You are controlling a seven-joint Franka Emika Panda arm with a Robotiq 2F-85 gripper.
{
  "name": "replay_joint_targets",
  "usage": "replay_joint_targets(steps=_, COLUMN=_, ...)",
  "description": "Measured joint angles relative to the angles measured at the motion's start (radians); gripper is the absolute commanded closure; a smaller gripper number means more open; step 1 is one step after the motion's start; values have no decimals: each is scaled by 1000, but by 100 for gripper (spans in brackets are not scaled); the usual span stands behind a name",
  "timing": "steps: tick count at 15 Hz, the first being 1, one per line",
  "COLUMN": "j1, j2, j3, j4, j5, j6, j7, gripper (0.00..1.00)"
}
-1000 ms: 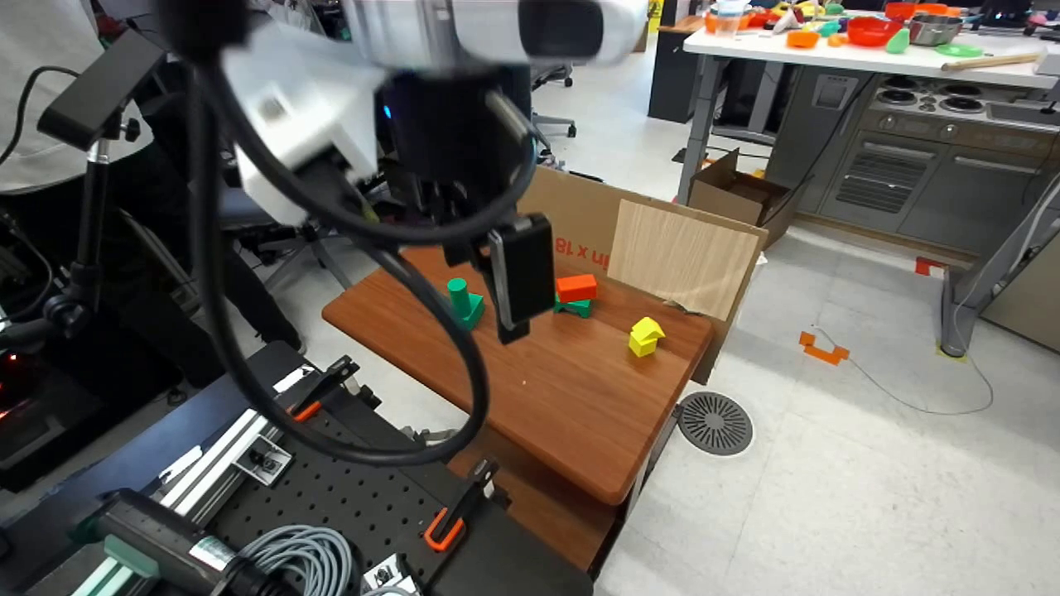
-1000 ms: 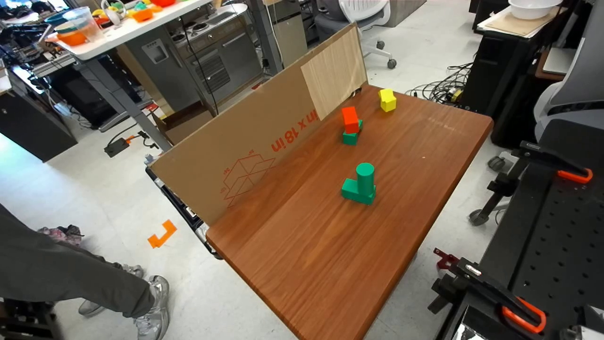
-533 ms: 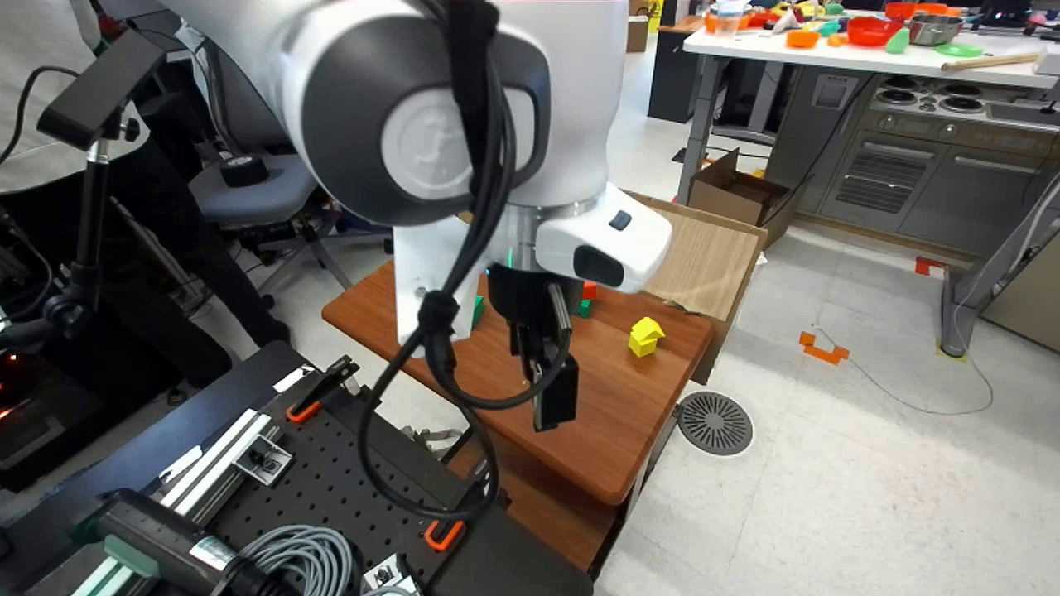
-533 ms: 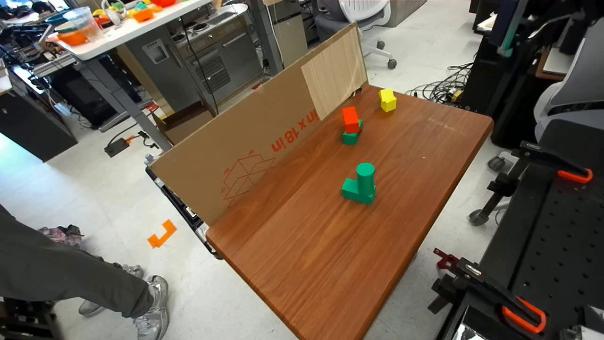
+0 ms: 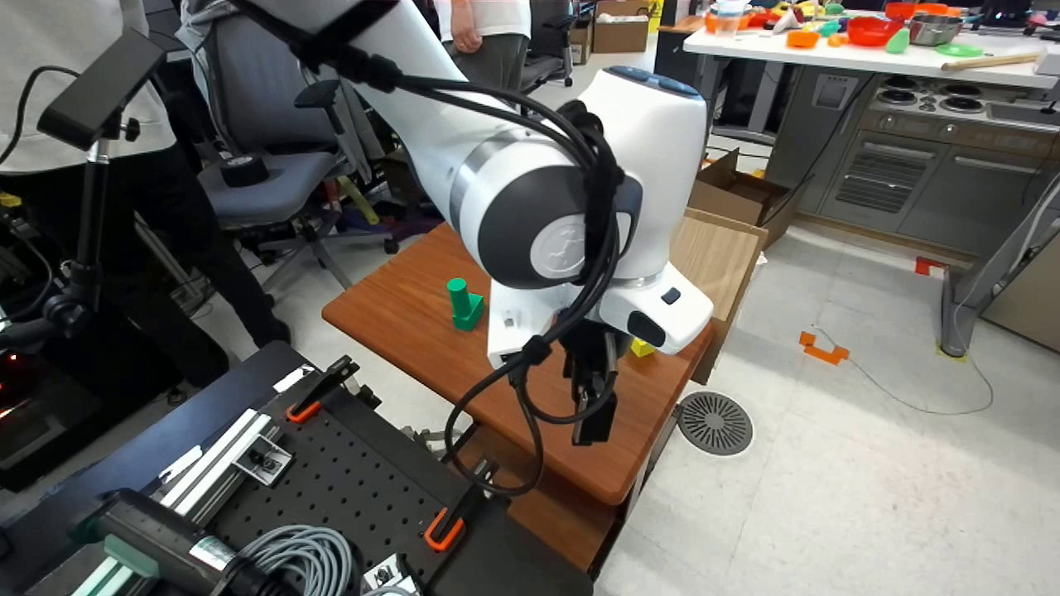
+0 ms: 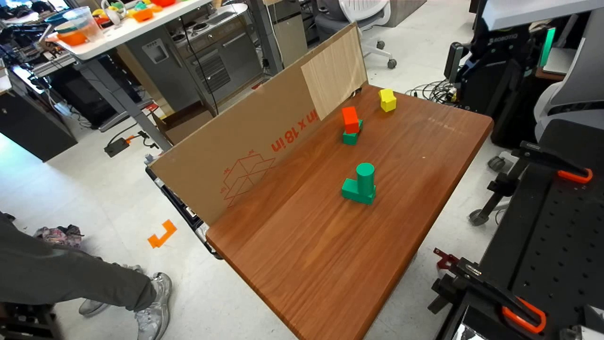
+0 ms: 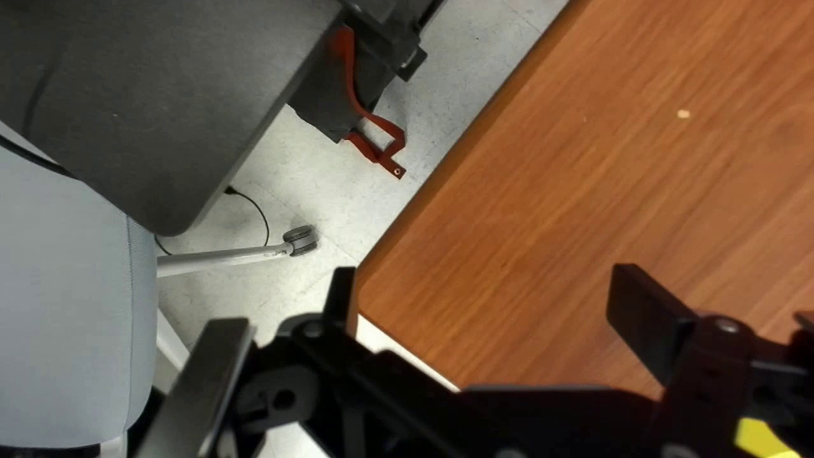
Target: Pick up one yellow object and place it on top of the green object
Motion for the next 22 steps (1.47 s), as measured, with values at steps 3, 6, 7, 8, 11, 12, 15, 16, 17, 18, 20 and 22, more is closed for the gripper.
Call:
replay_joint_targets(steps=3, j1=8, j2=87, j3=5, j4=98, j5=23, j6=-5, j7=-2, gripper=0)
replay_joint_targets(steps=6, j1=19, j2=169, j3=7, j4=194, j5=25, j6=-23, j7=-2, gripper=0)
replay_joint_targets(steps=7, j1=22, j2=193, j3=8, j4=225, j5=25, j6=-31, j7=-2, gripper=0)
replay_joint_targets(steps=8, j1=25, j2=214, j3=8, j4=254, j5=25, j6=-44, j7=-2, gripper=0)
replay_joint_targets(steps=11, j1=35, j2=253, j3=10, j4=330, j5=25, j6=-71, j7=-2, gripper=0)
replay_joint_targets(steps=12, j1=38, j2=259, j3=11, j4=352, j5=25, j6=-83, j7=-2, gripper=0)
replay_joint_targets(steps=15, j1=46, j2=270, j3=17, j4=404, j5=25, j6=-105, j7=-2, gripper=0)
replay_joint_targets(steps=16, j1=49, j2=273, j3=17, j4=418, j5=25, j6=-108, j7=-2, gripper=0)
replay_joint_targets(steps=17, j1=52, j2=278, j3=17, j4=431, j5=25, j6=-111, j7=-2, gripper=0)
replay_joint_targets(steps=18, j1=54, j2=283, j3=17, j4=444, j5=25, j6=-114, j7=-2, gripper=0)
replay_joint_targets(steps=20, j1=56, j2=299, j3=17, j4=472, j5=24, j6=-117, j7=-2, gripper=0)
replay_joint_targets(steps=22, j1=56, j2=320, j3=17, j4=498, j5=23, j6=-118, j7=-2, gripper=0)
